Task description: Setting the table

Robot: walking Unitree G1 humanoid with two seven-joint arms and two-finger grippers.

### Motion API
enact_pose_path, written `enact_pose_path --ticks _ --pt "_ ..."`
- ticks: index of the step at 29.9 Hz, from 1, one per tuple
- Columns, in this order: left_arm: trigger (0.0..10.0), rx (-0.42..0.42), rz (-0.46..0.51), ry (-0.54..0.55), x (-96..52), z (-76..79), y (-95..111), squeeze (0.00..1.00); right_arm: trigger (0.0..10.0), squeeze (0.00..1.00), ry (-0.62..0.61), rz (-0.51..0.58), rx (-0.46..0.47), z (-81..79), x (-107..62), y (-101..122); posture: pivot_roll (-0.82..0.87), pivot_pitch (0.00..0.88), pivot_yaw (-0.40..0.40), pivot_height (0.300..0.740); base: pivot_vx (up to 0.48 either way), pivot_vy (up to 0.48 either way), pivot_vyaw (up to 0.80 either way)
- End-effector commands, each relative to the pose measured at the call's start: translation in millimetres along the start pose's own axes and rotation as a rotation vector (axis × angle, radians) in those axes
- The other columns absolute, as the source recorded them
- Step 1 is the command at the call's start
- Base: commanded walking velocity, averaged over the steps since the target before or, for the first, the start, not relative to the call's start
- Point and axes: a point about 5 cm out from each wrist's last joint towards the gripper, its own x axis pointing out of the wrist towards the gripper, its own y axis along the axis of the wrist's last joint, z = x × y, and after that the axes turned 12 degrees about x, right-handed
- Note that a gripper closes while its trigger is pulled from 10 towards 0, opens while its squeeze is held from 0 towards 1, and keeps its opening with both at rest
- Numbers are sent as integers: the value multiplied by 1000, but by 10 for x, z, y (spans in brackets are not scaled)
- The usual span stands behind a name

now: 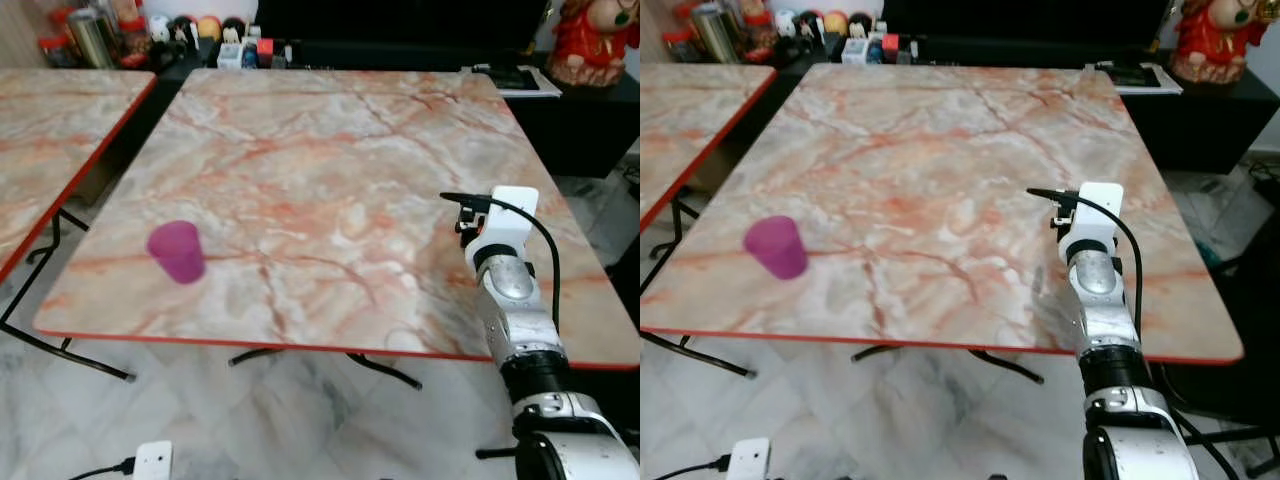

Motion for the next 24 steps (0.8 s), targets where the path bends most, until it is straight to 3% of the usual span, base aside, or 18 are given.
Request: enact_pose_path --ticks 1,10,11,13,14,24 --pt "10000 14 -35 9 -19 -57 -81 0 10000 0 18 28 -4 -59 7 87 -36 115 -21 736 0 0 0" --pt "10000 19 -37 6 -18 -66 -78 0 10000 0 -22 -3 -25 40 -56 72 -44 127 -13 736 0 0 0" --pt "10000 21 -38 6 -18 -70 -79 0 10000 671 -16 -19 -13 38 -64 72 -47 129 -10 736 0 0 0" --pt "10000 23 -39 6 -18 -72 -79 0 10000 671 -11 -31 -5 35 -69 70 -47 129 -10 736 0 0 0" --pt "10000 28 -41 6 -18 -74 -80 0 10000 1000 -11 -54 29 26 -75 61 -50 132 -9 736 0 0 0" --pt "10000 41 -49 1 -19 -89 -86 0 10000 1000 9 -153 58 -64 -143 196 -62 157 0 736 0 0 0"
